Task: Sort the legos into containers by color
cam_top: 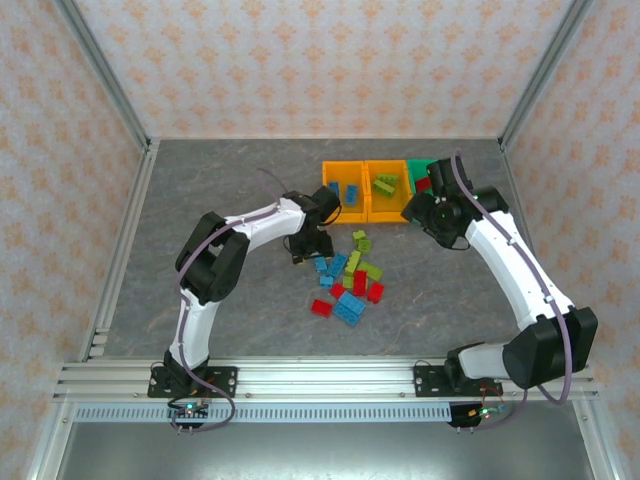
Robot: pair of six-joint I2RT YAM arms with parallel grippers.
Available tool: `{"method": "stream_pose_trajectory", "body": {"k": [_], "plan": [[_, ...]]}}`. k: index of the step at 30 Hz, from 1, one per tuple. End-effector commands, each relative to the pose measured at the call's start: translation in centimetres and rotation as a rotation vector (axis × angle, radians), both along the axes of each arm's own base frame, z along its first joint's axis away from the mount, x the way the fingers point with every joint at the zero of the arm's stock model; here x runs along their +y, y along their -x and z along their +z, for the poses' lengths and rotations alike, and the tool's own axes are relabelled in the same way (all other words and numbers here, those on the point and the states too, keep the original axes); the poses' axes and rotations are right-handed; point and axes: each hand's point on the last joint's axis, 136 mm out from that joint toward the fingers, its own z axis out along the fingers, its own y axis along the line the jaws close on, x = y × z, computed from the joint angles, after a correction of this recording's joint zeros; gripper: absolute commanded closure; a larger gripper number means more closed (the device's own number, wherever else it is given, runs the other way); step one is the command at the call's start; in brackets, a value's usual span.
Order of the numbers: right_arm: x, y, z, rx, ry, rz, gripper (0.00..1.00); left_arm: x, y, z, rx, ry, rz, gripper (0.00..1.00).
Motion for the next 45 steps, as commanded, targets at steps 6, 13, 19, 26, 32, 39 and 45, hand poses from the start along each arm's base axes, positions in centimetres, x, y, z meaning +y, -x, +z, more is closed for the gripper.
{"method": "stream_pose_trajectory", "body": {"k": [6,13,19,26,32,39,45], "plan": [[1.7,0.6,0.9,-0.027,-0.056,0.059,0.21,0.4,-0.3,0.8,-0.007,-0.027,-0.068,0.78],[10.6,3.5,0.5,-0.061,-0.237,0.347,0.21,-1.1,-2.8,9.9,-0.205,0.09,-0.08,0.93],[11.4,2.9,-0.4,-0.087,-0.236,0.271,0.21,-1.2,-9.6,16.4,-0.491,0.022,-0.058,0.95],[10.1,2.7,-0.1,-0.067,-0.157,0.23,0.21,-2.3,-18.2,17.2,-0.663,-0.024,-0.03,0.92],[9.4,3.4,0.6,-0.047,-0.118,0.253,0.21,-4.5,-21.6,19.2,-0.761,0.043,-0.069,0.63],[9.9,3.2,-0.9,-0.014,-0.112,0.241,0.21,-3.0,-19.4,25.1,-0.814,0.047,-0.089,0.51],[10.6,0.3,-3.1,-0.013,-0.002,0.304,0.21,0.2,-12.9,31.5,-0.869,0.074,-0.152,0.51]]}}
